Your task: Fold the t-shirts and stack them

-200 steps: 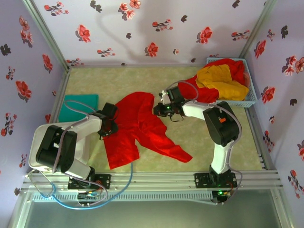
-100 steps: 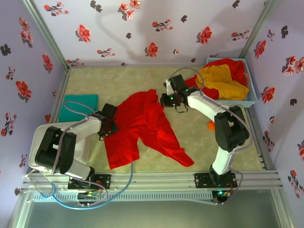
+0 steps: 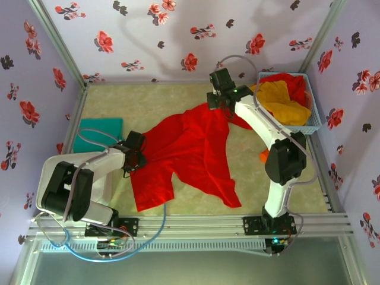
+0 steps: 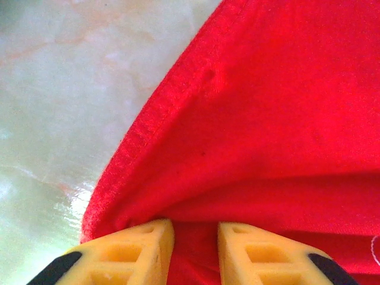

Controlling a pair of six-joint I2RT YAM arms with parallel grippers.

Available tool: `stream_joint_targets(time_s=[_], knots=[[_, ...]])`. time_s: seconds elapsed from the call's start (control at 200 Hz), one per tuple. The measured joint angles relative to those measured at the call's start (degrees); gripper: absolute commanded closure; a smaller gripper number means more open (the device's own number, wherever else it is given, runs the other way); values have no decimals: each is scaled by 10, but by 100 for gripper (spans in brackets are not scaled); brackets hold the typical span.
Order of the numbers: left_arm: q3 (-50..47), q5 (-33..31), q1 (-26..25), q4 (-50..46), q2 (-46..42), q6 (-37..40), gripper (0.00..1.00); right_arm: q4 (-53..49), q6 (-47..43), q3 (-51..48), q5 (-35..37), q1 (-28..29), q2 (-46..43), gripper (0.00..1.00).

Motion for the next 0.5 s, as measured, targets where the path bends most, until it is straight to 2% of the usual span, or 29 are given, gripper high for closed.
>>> stream_joint_targets(time_s=[0.24, 0.345, 0.47, 0.5], knots=[[-9, 1, 2, -11, -17, -1, 73, -31, -63, 121, 202, -5, 77, 100], [-17, 2, 9, -29, -33, -3, 73, -36, -85, 164, 243, -12, 117, 85], [-23, 3, 17, -56, -49, -5, 72, -50, -99, 199, 266, -23, 159, 74], [-24, 3, 17, -63, -52, -5, 70, -58, -97, 206, 266, -26, 170, 63]])
